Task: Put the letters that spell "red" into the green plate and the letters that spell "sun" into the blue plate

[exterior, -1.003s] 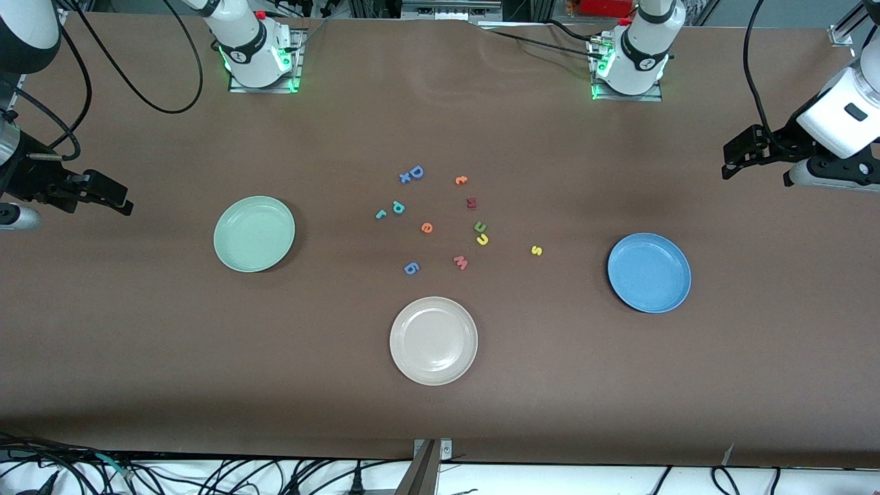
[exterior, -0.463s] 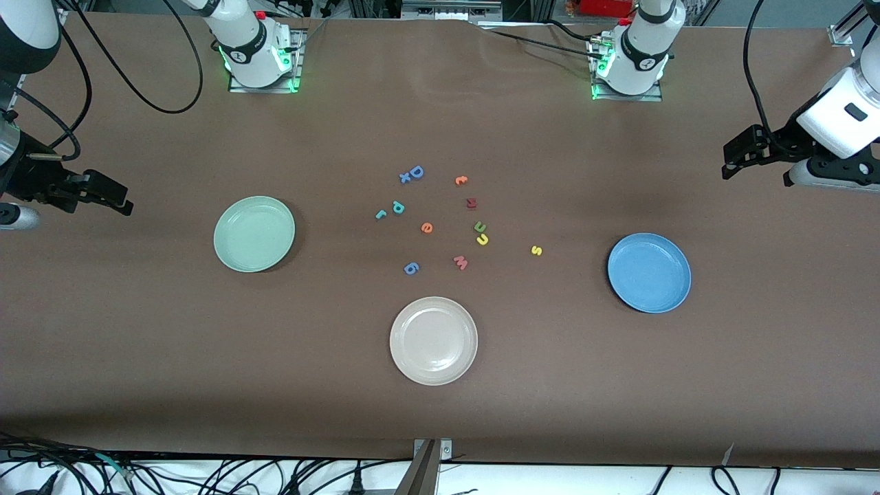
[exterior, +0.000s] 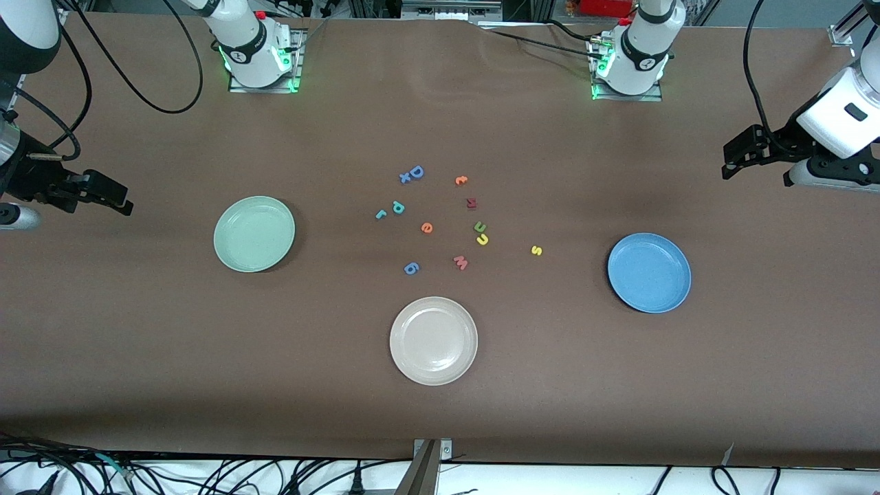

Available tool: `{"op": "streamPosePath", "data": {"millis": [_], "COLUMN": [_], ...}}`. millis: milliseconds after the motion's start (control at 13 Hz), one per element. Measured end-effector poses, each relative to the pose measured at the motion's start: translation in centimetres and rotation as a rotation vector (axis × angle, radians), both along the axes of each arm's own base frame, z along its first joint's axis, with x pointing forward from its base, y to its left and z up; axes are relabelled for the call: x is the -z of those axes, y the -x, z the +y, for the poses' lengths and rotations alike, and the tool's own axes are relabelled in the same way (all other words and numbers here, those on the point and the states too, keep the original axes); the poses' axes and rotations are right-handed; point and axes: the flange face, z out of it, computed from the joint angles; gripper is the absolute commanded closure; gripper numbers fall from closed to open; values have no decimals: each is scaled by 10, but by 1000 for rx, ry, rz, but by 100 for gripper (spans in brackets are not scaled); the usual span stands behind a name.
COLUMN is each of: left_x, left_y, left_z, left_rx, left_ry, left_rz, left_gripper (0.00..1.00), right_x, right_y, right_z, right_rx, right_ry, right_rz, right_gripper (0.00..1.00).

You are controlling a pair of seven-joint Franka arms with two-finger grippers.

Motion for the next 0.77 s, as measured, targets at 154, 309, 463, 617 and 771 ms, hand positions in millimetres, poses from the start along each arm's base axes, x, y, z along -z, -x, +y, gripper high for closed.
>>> {"op": "streamPosePath", "data": {"millis": [154,309,463,617,771], "left_x": [0,0,0,0,0], "left_y": [0,0,0,0,0], "left_z": [0,0,0,0,0], "left_rx": [0,0,0,0,0], "left_ry": [0,0,0,0,0], "left_rz": [0,0,0,0,0], "left_gripper": [0,0,0,0,0], "right_x": [0,0,1,2,3], "right_y": [0,0,1,3,3], "right_z": [0,0,0,-1,-2], "right_rx": [0,0,1,1,3], "right_ry": [0,0,0,-1,-1], "right_rz": [0,0,7,25,29], "right_gripper": [0,0,0,0,0]}}
